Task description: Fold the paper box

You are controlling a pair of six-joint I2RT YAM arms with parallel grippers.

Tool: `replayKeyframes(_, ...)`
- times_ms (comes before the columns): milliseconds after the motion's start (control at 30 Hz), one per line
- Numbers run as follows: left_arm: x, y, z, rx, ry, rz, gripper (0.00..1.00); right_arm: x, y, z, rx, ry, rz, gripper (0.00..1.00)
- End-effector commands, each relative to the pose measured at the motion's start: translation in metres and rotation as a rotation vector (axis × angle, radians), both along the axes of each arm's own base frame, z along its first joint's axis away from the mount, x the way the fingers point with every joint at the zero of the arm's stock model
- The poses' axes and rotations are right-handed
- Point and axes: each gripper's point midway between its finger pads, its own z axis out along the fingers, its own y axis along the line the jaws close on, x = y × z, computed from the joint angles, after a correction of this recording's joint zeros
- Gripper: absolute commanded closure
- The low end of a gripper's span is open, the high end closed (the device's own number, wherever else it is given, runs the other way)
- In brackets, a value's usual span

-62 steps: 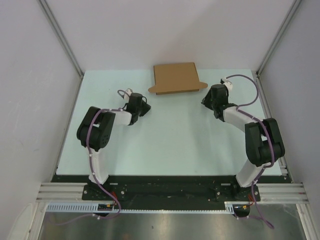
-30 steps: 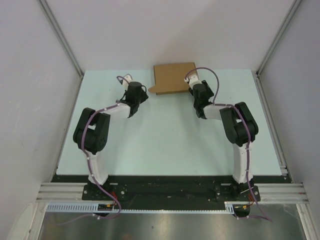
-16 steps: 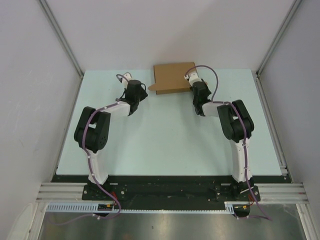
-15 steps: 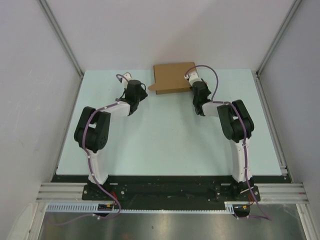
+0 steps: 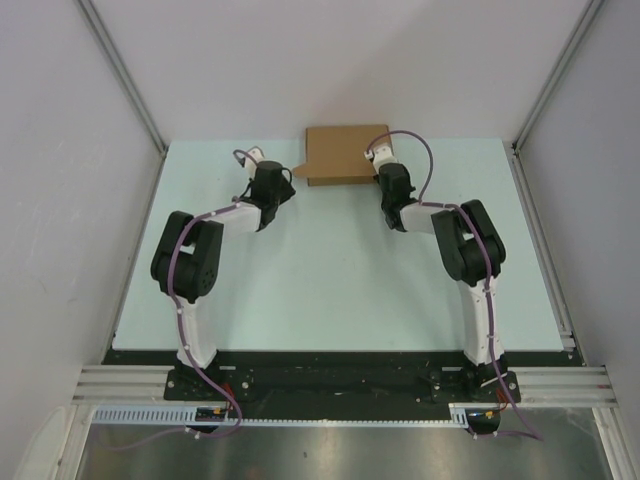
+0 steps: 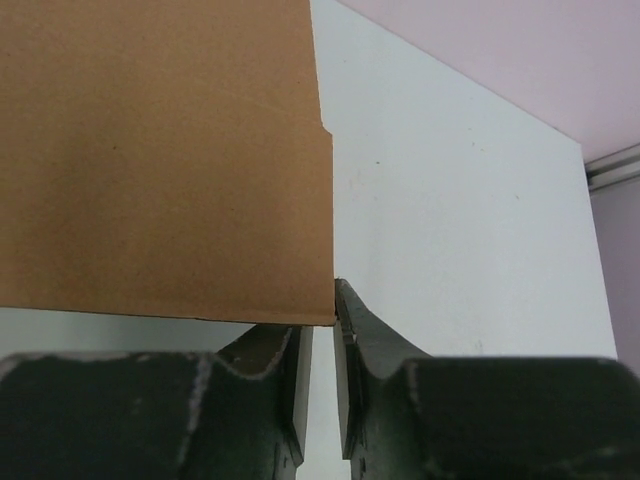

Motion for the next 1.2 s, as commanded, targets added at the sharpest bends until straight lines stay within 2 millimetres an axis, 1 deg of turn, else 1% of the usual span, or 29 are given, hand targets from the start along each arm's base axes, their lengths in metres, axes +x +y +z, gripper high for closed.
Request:
replayKeyframes(0,0.016,0.008,0.026,0.001,-0.062,0.017,0.57,0.004,0.022,0.029,0.064,-0.050,0.027,0.83)
replayKeyframes(67,0.017,0.010,0.028,0.006,-0.066,0.022,0.57,0.003,0.024,0.033,0.080,-0.048,0.025,0.85)
replayKeyframes(100,0.017,0.015,0.028,0.013,-0.066,0.030,0.57,0.003,0.024,0.034,0.084,-0.046,0.023,0.85)
replayKeyframes(233,0.018,0.026,0.035,0.045,-0.087,0.043,0.56,0.000,0.022,0.029,0.095,0.002,0.010,0.89)
replayKeyframes(300,0.018,0.032,0.037,0.044,-0.094,0.052,0.56,0.000,0.025,0.033,0.124,0.001,0.012,0.92)
replayKeyframes(333,0.018,0.032,0.038,0.043,-0.097,0.052,0.55,0.000,0.027,0.035,0.134,0.006,0.014,0.95)
replayKeyframes(467,0.016,0.033,0.040,0.039,-0.096,0.050,0.55,0.003,0.040,0.043,0.217,0.024,0.026,0.98)
replayKeyframes(567,0.014,0.033,0.037,0.031,-0.089,0.053,0.55,0.007,0.048,0.049,0.295,0.053,0.025,0.99)
replayKeyframes(633,0.013,0.033,0.036,0.027,-0.085,0.052,0.55,0.006,0.050,0.047,0.349,0.085,0.015,1.00)
replayKeyframes(667,0.013,0.032,0.036,0.022,-0.083,0.050,0.55,0.010,0.056,0.055,0.380,0.082,0.032,1.00)
replayKeyframes(733,0.013,0.031,0.038,0.016,-0.086,0.049,0.55,0.009,0.058,0.055,0.397,0.104,0.030,1.00)
replayKeyframes(767,0.012,0.031,0.036,0.017,-0.083,0.049,0.55,0.011,0.060,0.059,0.408,0.095,0.033,1.00)
replayKeyframes(867,0.011,0.032,0.037,0.021,-0.086,0.050,0.55,0.010,0.065,0.061,0.397,0.093,0.046,1.00)
replayKeyframes(1033,0.012,0.036,0.037,0.035,-0.091,0.060,0.55,0.003,0.060,0.049,0.360,0.136,0.031,0.99)
replayKeyframes(1133,0.014,0.044,0.042,0.054,-0.110,0.067,0.55,0.001,0.057,0.041,0.350,0.149,0.025,0.99)
replayKeyframes(1167,0.015,0.050,0.043,0.064,-0.117,0.075,0.55,0.001,0.057,0.041,0.350,0.149,0.025,0.99)
